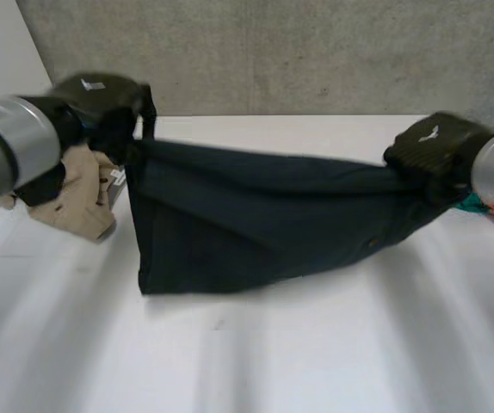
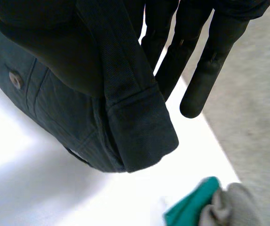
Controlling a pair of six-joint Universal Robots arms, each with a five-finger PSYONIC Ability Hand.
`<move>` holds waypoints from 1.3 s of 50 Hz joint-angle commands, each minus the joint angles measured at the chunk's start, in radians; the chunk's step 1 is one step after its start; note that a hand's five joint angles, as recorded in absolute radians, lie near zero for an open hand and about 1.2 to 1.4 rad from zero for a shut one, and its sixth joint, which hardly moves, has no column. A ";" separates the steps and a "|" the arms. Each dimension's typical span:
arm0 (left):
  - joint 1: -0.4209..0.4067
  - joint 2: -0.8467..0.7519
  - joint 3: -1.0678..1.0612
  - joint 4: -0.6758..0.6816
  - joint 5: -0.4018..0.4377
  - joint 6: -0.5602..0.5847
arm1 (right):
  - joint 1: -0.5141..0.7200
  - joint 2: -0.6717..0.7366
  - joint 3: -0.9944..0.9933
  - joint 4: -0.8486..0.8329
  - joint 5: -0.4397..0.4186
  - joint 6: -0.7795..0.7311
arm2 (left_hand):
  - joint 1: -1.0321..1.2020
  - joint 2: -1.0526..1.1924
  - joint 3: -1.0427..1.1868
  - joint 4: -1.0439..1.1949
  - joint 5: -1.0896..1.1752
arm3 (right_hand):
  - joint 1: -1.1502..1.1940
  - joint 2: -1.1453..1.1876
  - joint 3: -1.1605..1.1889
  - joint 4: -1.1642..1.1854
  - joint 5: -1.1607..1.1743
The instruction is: Fold the laundry.
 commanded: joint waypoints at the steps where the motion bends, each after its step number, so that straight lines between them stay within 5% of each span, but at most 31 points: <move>1: -0.040 -0.286 0.229 0.030 -0.086 0.072 | 0.065 0.231 -0.148 -0.099 0.067 0.039 | 0.263 0.203 0.532 0.202 0.235 | 0.299 0.227 0.210 0.201 0.208; 4: -0.040 -0.386 0.402 0.140 -0.117 0.133 | 0.093 0.324 -0.287 -0.222 0.107 0.067 | 0.263 0.203 0.532 0.202 0.235 | 0.299 0.227 0.210 0.201 0.208; 8: -0.037 -0.428 0.617 0.467 -0.114 0.146 | 0.105 0.368 -0.504 -0.579 0.190 0.111 | 0.263 0.203 0.532 0.202 0.235 | 0.299 0.227 0.210 0.201 0.208; 11: -0.028 -0.342 0.596 0.809 -0.082 -0.022 | 0.109 0.291 -0.440 -1.012 0.193 0.206 | 0.263 0.203 0.532 0.202 0.235 | 0.299 0.227 0.210 0.201 0.208; 15: -0.003 -0.282 0.521 0.893 -0.076 -0.141 | 0.109 0.191 -0.300 -1.234 0.163 0.266 | 0.263 0.203 0.532 0.202 0.235 | 0.299 0.227 0.210 0.201 0.208; 28: -0.007 -0.265 0.102 0.859 -0.004 -0.123 | 0.125 0.252 -0.118 -0.896 0.210 0.208 | 0.263 0.203 0.532 0.202 0.235 | 0.299 0.227 0.210 0.201 0.208; 38: -0.061 -0.371 -0.212 0.851 0.018 -0.092 | 0.146 0.341 0.126 -0.899 0.210 0.110 | 0.263 0.203 0.532 0.202 0.235 | 0.299 0.227 0.210 0.201 0.208; 50: -0.067 -0.127 -0.467 0.580 0.033 -0.057 | 0.110 0.161 0.349 -0.661 0.212 0.018 | 0.263 0.203 0.532 0.202 0.235 | 0.299 0.227 0.210 0.201 0.208; 57: -0.066 0.092 -0.590 0.141 0.069 0.090 | 0.073 -0.039 0.473 -0.287 0.146 -0.103 | 0.263 0.203 0.532 0.202 0.235 | 0.299 0.227 0.210 0.201 0.208; 63: -0.066 0.270 -0.687 -0.285 0.084 0.309 | -0.096 -0.241 0.605 0.003 -0.070 -0.292 | 0.263 0.203 0.532 0.202 0.235 | 0.299 0.227 0.210 0.201 0.208; 65: -0.064 0.296 -0.691 -0.270 0.096 0.351 | -0.134 -0.272 0.628 0.000 -0.139 -0.320 | 0.263 0.203 0.532 0.202 0.235 | 0.299 0.227 0.210 0.201 0.208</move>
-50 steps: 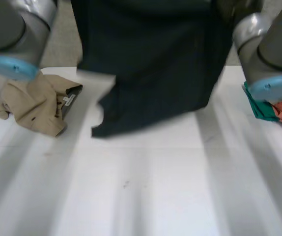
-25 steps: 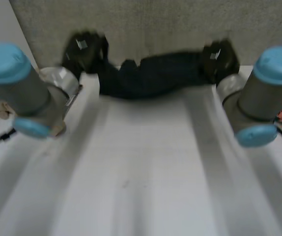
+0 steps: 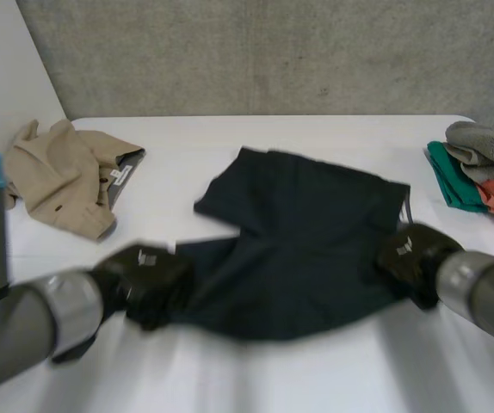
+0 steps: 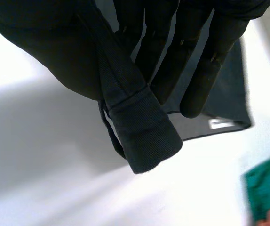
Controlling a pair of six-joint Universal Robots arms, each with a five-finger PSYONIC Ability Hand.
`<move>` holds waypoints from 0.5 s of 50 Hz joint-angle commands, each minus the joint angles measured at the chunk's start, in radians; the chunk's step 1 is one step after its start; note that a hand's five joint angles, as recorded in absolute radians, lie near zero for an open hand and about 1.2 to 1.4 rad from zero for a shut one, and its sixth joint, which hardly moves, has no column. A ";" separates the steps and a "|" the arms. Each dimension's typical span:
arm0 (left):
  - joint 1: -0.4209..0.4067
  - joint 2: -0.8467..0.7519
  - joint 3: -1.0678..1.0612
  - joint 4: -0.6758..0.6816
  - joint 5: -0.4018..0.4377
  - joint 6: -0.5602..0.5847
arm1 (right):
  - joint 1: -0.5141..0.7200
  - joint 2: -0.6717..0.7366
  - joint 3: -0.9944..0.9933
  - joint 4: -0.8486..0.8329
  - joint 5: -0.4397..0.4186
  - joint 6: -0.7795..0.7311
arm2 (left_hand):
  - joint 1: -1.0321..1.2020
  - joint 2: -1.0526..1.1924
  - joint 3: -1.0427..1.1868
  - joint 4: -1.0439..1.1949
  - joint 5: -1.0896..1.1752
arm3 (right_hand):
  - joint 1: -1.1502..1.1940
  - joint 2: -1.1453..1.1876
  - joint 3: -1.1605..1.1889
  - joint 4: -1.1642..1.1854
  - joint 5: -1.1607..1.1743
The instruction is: Fold the laundry.
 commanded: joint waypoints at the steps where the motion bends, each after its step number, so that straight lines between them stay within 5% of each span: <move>1: 0.003 0.157 -0.070 -0.265 0.031 0.217 | -0.185 -0.183 0.124 0.177 -0.287 -0.173 | 0.263 0.200 0.532 0.201 0.222 | 0.299 0.215 0.206 0.199 0.208; 8: -0.024 -0.003 0.112 0.071 -0.020 0.084 | -0.164 -0.031 0.032 0.116 -0.290 -0.086 | 0.263 0.200 0.532 0.201 0.222 | 0.299 0.215 0.206 0.199 0.208; 17: -0.053 -0.475 0.619 0.379 -0.201 0.023 | -0.078 0.265 -0.272 -0.169 -0.032 0.190 | 0.263 0.200 0.532 0.201 0.222 | 0.299 0.215 0.206 0.199 0.208; 25: -0.076 -0.788 1.014 0.493 -0.207 0.054 | -0.038 0.360 -0.347 -0.462 0.096 0.280 | 0.263 0.200 0.532 0.201 0.222 | 0.299 0.215 0.206 0.199 0.208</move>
